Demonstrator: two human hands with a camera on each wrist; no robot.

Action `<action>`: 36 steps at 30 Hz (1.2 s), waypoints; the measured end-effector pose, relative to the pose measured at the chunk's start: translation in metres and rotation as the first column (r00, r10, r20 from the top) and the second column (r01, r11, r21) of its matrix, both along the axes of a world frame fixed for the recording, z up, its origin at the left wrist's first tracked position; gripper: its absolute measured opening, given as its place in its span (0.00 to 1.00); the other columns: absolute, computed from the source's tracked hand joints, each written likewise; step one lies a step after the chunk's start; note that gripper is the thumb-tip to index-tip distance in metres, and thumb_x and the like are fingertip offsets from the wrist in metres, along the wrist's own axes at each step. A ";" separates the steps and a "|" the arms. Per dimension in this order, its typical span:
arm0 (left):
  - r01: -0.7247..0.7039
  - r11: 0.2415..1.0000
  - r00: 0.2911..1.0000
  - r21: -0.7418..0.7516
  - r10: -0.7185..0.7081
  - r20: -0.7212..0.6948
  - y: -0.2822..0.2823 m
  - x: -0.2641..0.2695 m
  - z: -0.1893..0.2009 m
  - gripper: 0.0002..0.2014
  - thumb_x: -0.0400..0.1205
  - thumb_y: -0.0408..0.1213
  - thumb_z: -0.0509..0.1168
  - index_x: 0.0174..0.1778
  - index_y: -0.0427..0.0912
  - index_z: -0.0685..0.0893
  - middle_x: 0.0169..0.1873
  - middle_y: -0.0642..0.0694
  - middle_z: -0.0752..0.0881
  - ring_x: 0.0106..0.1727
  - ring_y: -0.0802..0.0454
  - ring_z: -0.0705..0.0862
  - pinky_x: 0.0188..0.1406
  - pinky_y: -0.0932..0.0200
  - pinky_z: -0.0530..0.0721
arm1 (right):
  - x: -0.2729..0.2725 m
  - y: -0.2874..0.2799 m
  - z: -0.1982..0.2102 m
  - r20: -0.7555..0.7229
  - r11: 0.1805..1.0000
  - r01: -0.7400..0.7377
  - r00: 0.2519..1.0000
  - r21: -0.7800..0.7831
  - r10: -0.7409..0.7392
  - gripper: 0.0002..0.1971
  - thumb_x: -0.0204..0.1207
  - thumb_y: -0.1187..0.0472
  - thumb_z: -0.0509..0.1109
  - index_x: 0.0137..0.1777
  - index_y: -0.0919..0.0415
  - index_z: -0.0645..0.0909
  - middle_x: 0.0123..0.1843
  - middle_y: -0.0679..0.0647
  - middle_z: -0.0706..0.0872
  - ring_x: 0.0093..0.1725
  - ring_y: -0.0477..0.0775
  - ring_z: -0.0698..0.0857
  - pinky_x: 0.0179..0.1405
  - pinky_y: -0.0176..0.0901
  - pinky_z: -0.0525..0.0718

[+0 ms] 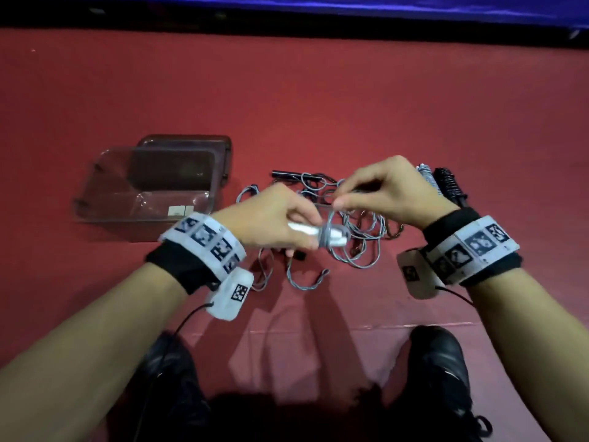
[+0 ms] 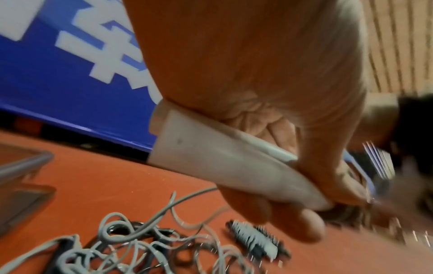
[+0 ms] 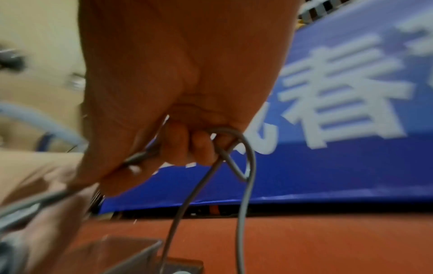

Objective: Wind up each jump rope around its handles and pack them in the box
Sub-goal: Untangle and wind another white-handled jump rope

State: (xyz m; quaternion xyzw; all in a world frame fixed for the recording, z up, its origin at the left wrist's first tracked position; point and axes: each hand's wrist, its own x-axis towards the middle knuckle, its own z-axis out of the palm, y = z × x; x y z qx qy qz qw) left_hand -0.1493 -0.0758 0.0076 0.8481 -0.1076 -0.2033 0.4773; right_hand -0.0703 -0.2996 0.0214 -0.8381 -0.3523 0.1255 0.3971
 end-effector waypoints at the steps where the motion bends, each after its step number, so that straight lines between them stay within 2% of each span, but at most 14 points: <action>1: -0.063 0.991 0.998 -0.115 0.063 -0.002 0.004 0.002 0.007 0.09 0.75 0.28 0.80 0.48 0.41 0.91 0.31 0.48 0.92 0.28 0.53 0.88 0.34 0.58 0.88 | 0.004 -0.004 -0.010 -0.086 0.988 0.088 0.993 0.125 -0.077 0.08 0.75 0.52 0.80 0.38 0.54 0.92 0.33 0.53 0.91 0.34 0.41 0.83 0.39 0.46 0.83; 4: -0.290 0.905 0.953 -0.311 0.302 -0.008 0.011 0.008 0.007 0.09 0.76 0.28 0.77 0.47 0.45 0.90 0.36 0.37 0.93 0.27 0.49 0.89 0.29 0.55 0.90 | -0.005 0.010 -0.039 -0.188 0.963 0.195 0.969 0.188 -0.159 0.20 0.86 0.52 0.69 0.31 0.54 0.86 0.26 0.52 0.77 0.29 0.47 0.72 0.31 0.46 0.70; 6: -0.482 0.800 0.870 -0.356 0.486 -0.084 0.015 0.009 -0.009 0.08 0.78 0.28 0.76 0.48 0.44 0.89 0.37 0.39 0.93 0.28 0.47 0.89 0.35 0.49 0.89 | -0.019 0.029 -0.052 -0.286 0.959 0.195 0.949 0.206 -0.132 0.19 0.91 0.55 0.62 0.40 0.52 0.88 0.27 0.53 0.73 0.25 0.46 0.68 0.25 0.40 0.66; 9: -0.615 0.721 0.786 -0.320 0.596 -0.167 0.018 0.006 -0.033 0.08 0.79 0.30 0.77 0.52 0.40 0.89 0.39 0.37 0.93 0.28 0.46 0.88 0.39 0.46 0.88 | -0.033 0.044 -0.061 -0.357 0.961 0.233 0.919 0.153 -0.166 0.17 0.91 0.57 0.59 0.51 0.64 0.87 0.28 0.54 0.71 0.24 0.45 0.66 0.23 0.36 0.63; 12: -0.699 0.653 0.714 -0.293 0.664 -0.224 0.009 0.003 -0.043 0.11 0.79 0.31 0.78 0.55 0.36 0.87 0.42 0.37 0.94 0.28 0.46 0.88 0.34 0.49 0.88 | -0.038 0.040 -0.066 -0.422 0.978 0.206 0.891 0.043 -0.169 0.16 0.91 0.57 0.60 0.44 0.58 0.86 0.26 0.48 0.76 0.22 0.45 0.70 0.25 0.38 0.71; 14: -0.739 0.611 0.671 -0.284 0.705 -0.230 0.004 0.001 -0.045 0.07 0.79 0.30 0.78 0.51 0.39 0.88 0.41 0.39 0.94 0.28 0.45 0.88 0.40 0.43 0.88 | -0.040 0.038 -0.061 -0.375 0.992 0.110 0.919 -0.059 -0.124 0.17 0.89 0.54 0.61 0.37 0.52 0.79 0.24 0.45 0.80 0.23 0.48 0.76 0.27 0.47 0.77; 17: -0.773 0.575 0.632 -0.270 0.736 -0.242 0.003 0.001 -0.047 0.05 0.79 0.30 0.77 0.45 0.43 0.89 0.41 0.37 0.94 0.31 0.42 0.88 0.47 0.37 0.88 | -0.040 0.038 -0.049 -0.310 0.975 0.008 0.948 -0.223 -0.079 0.16 0.89 0.54 0.60 0.41 0.58 0.80 0.24 0.45 0.86 0.23 0.50 0.84 0.30 0.61 0.86; 20: -0.786 0.564 0.616 -0.253 0.746 -0.251 0.002 0.002 -0.049 0.02 0.80 0.33 0.77 0.47 0.41 0.91 0.37 0.33 0.92 0.32 0.42 0.89 0.44 0.41 0.87 | -0.039 0.035 -0.044 -0.328 0.961 -0.043 0.943 -0.275 -0.051 0.16 0.88 0.54 0.59 0.48 0.62 0.83 0.31 0.51 0.91 0.29 0.57 0.90 0.41 0.71 0.90; 24: -0.810 0.550 0.586 -0.206 0.773 -0.243 -0.002 0.001 -0.057 0.04 0.80 0.34 0.77 0.41 0.46 0.90 0.35 0.34 0.92 0.35 0.42 0.90 0.40 0.46 0.89 | -0.041 0.033 -0.036 -0.284 0.958 -0.063 0.959 -0.280 -0.020 0.18 0.89 0.55 0.60 0.36 0.56 0.80 0.29 0.54 0.90 0.30 0.55 0.89 0.38 0.43 0.87; 26: -0.818 0.534 0.575 -0.215 0.771 -0.273 -0.001 0.001 -0.058 0.04 0.81 0.33 0.76 0.42 0.45 0.90 0.36 0.35 0.92 0.34 0.44 0.90 0.33 0.52 0.88 | -0.036 0.029 -0.035 -0.197 0.965 0.038 0.976 -0.258 -0.092 0.18 0.88 0.54 0.61 0.38 0.55 0.84 0.26 0.50 0.86 0.25 0.47 0.84 0.35 0.41 0.80; 28: -0.794 0.546 0.608 -0.269 0.721 -0.332 0.005 0.003 -0.052 0.03 0.81 0.34 0.76 0.49 0.39 0.91 0.39 0.36 0.93 0.33 0.47 0.89 0.27 0.57 0.87 | -0.025 0.020 -0.039 -0.158 0.968 0.217 0.959 -0.125 -0.236 0.16 0.86 0.53 0.62 0.40 0.54 0.87 0.25 0.45 0.82 0.24 0.42 0.77 0.36 0.42 0.74; 31: -0.707 0.637 0.706 -0.308 0.611 -0.357 0.017 0.008 -0.042 0.10 0.82 0.35 0.75 0.55 0.34 0.91 0.40 0.40 0.93 0.33 0.49 0.88 0.25 0.59 0.86 | -0.008 0.007 -0.047 -0.219 0.920 0.392 0.899 0.020 -0.379 0.15 0.82 0.52 0.62 0.38 0.50 0.88 0.26 0.39 0.83 0.28 0.41 0.77 0.37 0.44 0.73; 33: -0.677 0.653 0.735 -0.341 0.578 -0.354 0.019 0.008 -0.037 0.10 0.82 0.35 0.74 0.56 0.34 0.91 0.41 0.42 0.93 0.33 0.50 0.87 0.26 0.59 0.86 | -0.005 0.004 -0.050 -0.220 0.910 0.415 0.889 0.011 -0.402 0.16 0.83 0.53 0.63 0.37 0.49 0.88 0.29 0.37 0.84 0.32 0.43 0.79 0.39 0.45 0.74; 36: -0.665 0.629 0.747 -0.403 0.564 -0.352 0.017 0.008 -0.031 0.10 0.84 0.37 0.72 0.56 0.36 0.92 0.46 0.41 0.93 0.34 0.52 0.87 0.27 0.61 0.85 | -0.009 0.006 -0.050 -0.328 0.936 0.352 0.881 -0.024 -0.340 0.18 0.86 0.58 0.63 0.36 0.55 0.87 0.24 0.41 0.77 0.24 0.43 0.72 0.30 0.39 0.70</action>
